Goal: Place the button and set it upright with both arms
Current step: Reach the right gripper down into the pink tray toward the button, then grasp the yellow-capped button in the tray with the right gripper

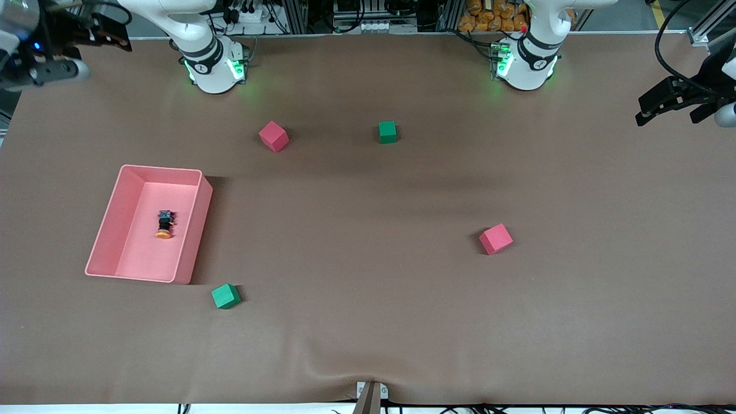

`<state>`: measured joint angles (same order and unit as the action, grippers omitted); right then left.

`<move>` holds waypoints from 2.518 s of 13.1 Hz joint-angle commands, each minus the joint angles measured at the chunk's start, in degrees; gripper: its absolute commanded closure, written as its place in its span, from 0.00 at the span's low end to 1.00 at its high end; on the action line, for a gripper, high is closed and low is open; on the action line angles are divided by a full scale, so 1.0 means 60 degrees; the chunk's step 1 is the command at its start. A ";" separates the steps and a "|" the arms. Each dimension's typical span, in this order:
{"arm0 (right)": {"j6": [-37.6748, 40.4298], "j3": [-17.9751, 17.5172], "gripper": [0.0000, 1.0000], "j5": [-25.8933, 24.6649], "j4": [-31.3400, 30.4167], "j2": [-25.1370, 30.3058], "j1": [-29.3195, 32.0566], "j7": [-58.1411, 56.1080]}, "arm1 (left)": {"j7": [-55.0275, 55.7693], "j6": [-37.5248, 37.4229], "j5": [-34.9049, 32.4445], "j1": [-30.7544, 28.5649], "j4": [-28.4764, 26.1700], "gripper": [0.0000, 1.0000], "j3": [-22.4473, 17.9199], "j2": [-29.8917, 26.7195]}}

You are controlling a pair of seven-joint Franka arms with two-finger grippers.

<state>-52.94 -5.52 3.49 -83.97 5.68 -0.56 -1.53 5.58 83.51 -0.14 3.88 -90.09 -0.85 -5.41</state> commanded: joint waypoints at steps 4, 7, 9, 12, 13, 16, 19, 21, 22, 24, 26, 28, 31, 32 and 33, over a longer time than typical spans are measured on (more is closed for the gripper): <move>-0.2007 0.0187 0.00 0.0195 -0.0052 -0.0841 0.1118 0.0006 | -0.0270 -0.0207 -0.0051 -0.0031 0.0220 0.00 0.0025 0.0125; -0.4320 0.0216 0.00 0.0078 -0.0009 -0.2785 0.1718 -0.0081 | -0.0270 -0.0207 -0.0021 -0.0017 0.0176 0.00 0.0068 0.0125; -0.5585 0.0216 0.00 -0.0111 -0.0082 -0.3623 0.1778 -0.0081 | -0.0256 -0.0251 -0.0007 -0.0002 0.0161 0.00 0.0098 0.0125; -0.6307 0.0216 0.00 -0.0479 -0.0170 -0.4664 0.2055 -0.0008 | -0.0256 -0.0368 0.0023 -0.0002 0.0132 0.00 0.0098 0.0125; -0.6729 0.0216 0.00 -0.0479 -0.0417 -0.4884 0.2173 -0.0008 | -0.0256 -0.0369 0.0052 -0.0002 0.0045 0.00 0.0098 0.0110; -0.8573 0.0216 0.00 -0.0479 -0.2011 -0.4843 0.2393 -0.0008 | -0.0168 -0.0369 0.0067 0.0042 -0.0058 0.00 0.0098 0.0139; -0.9584 0.0201 0.00 -0.0435 -0.3007 -0.4843 0.2497 -0.0008 | -0.0153 -0.0340 0.0067 -0.0002 -0.0161 0.00 0.0112 0.0168; -1.0321 0.0187 0.00 -0.0464 -0.3801 -0.4711 0.2205 -0.0022 | -0.0109 -0.0237 0.0110 0.0056 -0.0146 0.00 0.0112 0.0256; -1.0322 0.0187 0.00 -0.0464 -0.3890 -0.4711 0.2232 -0.0023 | -0.0051 -0.0164 0.0096 0.0100 -0.0146 0.00 0.0112 0.0314; -1.1253 0.0187 0.00 -0.0479 -0.4473 -0.4784 0.2232 -0.0081 | -0.0050 -0.0134 0.0096 0.0115 -0.0204 0.00 0.0171 0.0402; -1.1845 0.0201 0.00 -0.0712 -0.4799 -0.4842 0.2218 -0.0110 | -0.0050 -0.0120 0.0096 0.0100 -0.0249 0.00 0.0303 0.0432; -1.1991 0.0187 0.00 -0.1108 -0.4814 -0.4930 0.2291 -0.0096 | -0.0036 -0.0105 0.0111 0.0101 -0.0263 0.00 0.0492 0.0432; -1.2650 0.0187 0.00 -0.1094 -0.4902 -0.5295 0.2305 -0.0081 | -0.0036 0.0100 0.0096 0.0115 -0.0263 0.00 0.0537 0.0607; -1.2811 0.0187 0.00 -0.1080 -0.4945 -0.5398 0.2291 -0.0067 | -0.0036 0.0173 0.0096 0.0130 -0.0263 0.00 0.0552 0.0681; -1.3044 0.0187 0.00 -0.1094 -0.5033 -0.5443 0.2247 -0.0052 | -0.0036 0.0202 0.0096 0.0159 -0.0249 0.00 0.0639 0.0725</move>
<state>-128.32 -4.02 -1.50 -112.63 -26.43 12.64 -1.87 5.46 83.86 -0.08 4.60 -91.68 2.41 -1.69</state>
